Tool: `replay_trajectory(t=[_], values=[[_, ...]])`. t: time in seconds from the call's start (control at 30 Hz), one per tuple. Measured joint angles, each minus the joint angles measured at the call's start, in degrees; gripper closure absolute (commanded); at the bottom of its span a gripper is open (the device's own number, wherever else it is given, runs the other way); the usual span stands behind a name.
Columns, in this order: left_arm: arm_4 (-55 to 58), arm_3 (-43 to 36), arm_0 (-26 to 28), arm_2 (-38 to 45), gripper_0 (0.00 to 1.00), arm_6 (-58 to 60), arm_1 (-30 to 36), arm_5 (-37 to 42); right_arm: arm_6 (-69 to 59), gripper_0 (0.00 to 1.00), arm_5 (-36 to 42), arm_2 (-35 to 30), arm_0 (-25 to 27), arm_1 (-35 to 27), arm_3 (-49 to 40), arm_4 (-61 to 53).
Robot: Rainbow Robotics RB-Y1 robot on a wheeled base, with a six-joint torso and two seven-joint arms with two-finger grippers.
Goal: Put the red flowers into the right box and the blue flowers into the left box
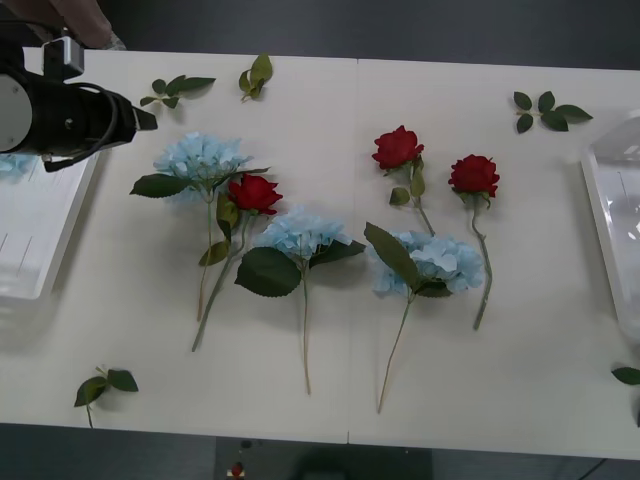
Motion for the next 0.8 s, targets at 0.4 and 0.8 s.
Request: replay_trajectory(t=[0.4,0.8], values=[[-2.9,-5.5,4.6,-4.0,0.0,0.0,-2.3,0.0,0.6,0.02,2.3,1.5,0.0,0.0,-1.4,-0.3],[-12.0,-5.5,4.6,-9.7,0.0,0.1,-4.5,-1.0,-0.2,0.01,22.4,-2.2,-0.1,0.0,-18.0,-4.8]])
